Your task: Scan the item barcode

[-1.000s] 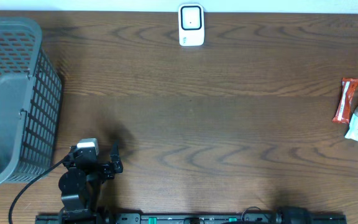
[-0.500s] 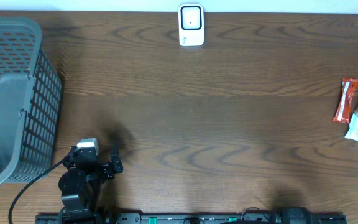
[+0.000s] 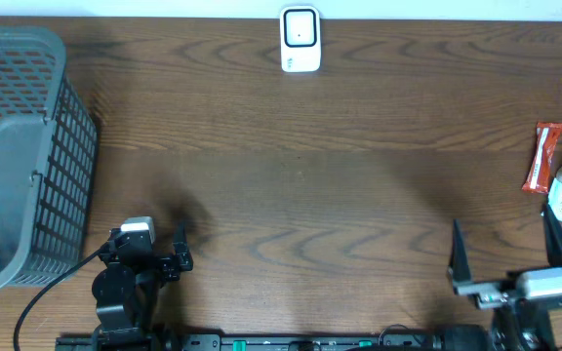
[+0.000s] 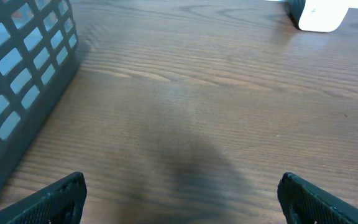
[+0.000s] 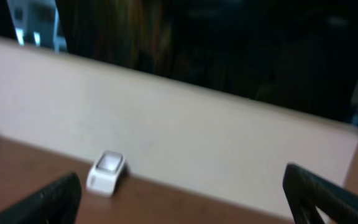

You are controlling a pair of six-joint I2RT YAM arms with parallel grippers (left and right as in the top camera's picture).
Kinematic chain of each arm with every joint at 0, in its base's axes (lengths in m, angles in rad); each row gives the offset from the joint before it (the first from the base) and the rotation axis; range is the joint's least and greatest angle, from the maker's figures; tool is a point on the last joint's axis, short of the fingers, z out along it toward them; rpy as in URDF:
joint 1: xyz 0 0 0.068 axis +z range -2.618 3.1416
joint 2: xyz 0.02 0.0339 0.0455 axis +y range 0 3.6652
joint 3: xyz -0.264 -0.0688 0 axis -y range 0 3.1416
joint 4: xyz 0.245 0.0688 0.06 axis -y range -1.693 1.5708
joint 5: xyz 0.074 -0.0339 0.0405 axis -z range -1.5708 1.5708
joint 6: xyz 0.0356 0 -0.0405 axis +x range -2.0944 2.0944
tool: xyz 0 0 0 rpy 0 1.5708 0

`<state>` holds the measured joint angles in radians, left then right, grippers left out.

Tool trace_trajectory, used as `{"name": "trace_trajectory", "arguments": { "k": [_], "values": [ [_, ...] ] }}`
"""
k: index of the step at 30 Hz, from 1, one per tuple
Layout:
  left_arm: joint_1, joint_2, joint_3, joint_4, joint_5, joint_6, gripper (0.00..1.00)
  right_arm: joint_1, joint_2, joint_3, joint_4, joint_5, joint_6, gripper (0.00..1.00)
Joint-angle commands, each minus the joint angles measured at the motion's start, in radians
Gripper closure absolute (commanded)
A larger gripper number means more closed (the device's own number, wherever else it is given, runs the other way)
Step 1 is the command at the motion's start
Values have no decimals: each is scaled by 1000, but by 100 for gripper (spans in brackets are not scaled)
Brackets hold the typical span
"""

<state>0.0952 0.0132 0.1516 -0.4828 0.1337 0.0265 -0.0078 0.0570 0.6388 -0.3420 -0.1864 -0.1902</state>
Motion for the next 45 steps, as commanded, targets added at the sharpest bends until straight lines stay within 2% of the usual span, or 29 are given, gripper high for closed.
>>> {"name": "trace_trajectory", "arguments": {
  "k": [1,12,32,35,45],
  "values": [
    [-2,-3,-15,-2,16,-1,2,10,-43,-113,80,-2,1,1],
    [-2,-3,-15,-2,16,-1,2,10,-51,-406,325,-2,44,1],
    [-2,-3,-15,-2,16,-1,2,10,-51,-628,331,25,107,1],
    [-2,-3,-15,-2,16,-1,2,10,-51,-633,282,27,108,1],
    [-2,-3,-15,-2,16,-1,2,9,-51,-633,281,28,107,1]
  ]
}}
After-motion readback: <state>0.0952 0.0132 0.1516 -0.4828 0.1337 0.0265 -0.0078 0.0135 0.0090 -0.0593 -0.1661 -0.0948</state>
